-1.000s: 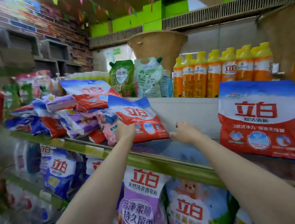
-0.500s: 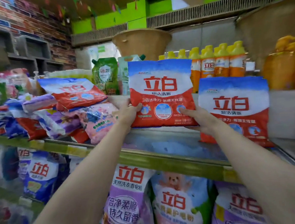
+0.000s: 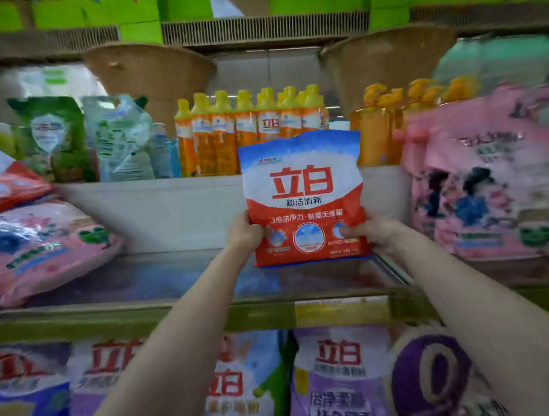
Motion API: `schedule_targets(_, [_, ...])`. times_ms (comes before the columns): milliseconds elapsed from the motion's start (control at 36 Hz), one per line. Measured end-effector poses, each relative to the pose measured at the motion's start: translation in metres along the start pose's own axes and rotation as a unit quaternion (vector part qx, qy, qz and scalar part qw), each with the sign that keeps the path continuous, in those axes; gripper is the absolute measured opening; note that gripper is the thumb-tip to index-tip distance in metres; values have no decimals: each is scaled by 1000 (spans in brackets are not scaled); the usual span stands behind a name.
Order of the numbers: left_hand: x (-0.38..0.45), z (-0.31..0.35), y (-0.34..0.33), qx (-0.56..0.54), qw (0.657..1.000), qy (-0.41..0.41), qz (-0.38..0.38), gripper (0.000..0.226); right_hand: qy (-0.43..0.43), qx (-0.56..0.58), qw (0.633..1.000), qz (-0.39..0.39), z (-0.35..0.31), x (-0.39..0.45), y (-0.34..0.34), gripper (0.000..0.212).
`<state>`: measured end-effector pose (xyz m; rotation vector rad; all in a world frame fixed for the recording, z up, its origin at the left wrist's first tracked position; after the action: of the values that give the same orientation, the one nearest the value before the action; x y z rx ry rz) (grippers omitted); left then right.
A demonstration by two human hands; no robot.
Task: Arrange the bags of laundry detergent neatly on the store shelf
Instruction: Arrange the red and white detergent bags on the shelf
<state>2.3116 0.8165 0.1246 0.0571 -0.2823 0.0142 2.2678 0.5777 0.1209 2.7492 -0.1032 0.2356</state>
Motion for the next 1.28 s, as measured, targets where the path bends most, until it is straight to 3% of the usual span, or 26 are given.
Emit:
schedule_targets(222, [4,-7,-10,51,998,25,-1,35,-23,-106,994,7,15,5,8,53])
schedule_targets(333, [-1,1,-10,148,989,9,8,36,-26,-195,979,46,19,14,16,55])
schedule_targets(500, [-14,15,-3,333,942,-24,8,45,-77,-354,922,135,-1,-14,23,70])
schedule_targets(667, [-30,23,6,480,875,-69,2,38,-52,-457,857,233,-23,-39,12,57])
schedule_targets(806, [-43,25,15,548,831,-101,-8,41,16,-563,815,138,-32,-50,-32,64])
schedule_targets(1028, [-80,40,56,619,776,-122,7,44,76,-596,798,44,-57,-71,-86,69])
schedule_targets(1278, [-129,62,115,620,777,-79,73,42,161,-590,790,35,-99,-97,-128,55])
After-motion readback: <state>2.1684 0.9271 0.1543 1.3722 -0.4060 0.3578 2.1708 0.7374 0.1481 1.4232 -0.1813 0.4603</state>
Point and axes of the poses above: each hand's wrist, its own x-axis towards the middle knuckle, its own y-axis out of the back of the hand, z = x × y, the point moved 8 cm from there along x, towards the middle knuckle, and after that the axes turned 10 degrees about -x, right-handed, at the moved point
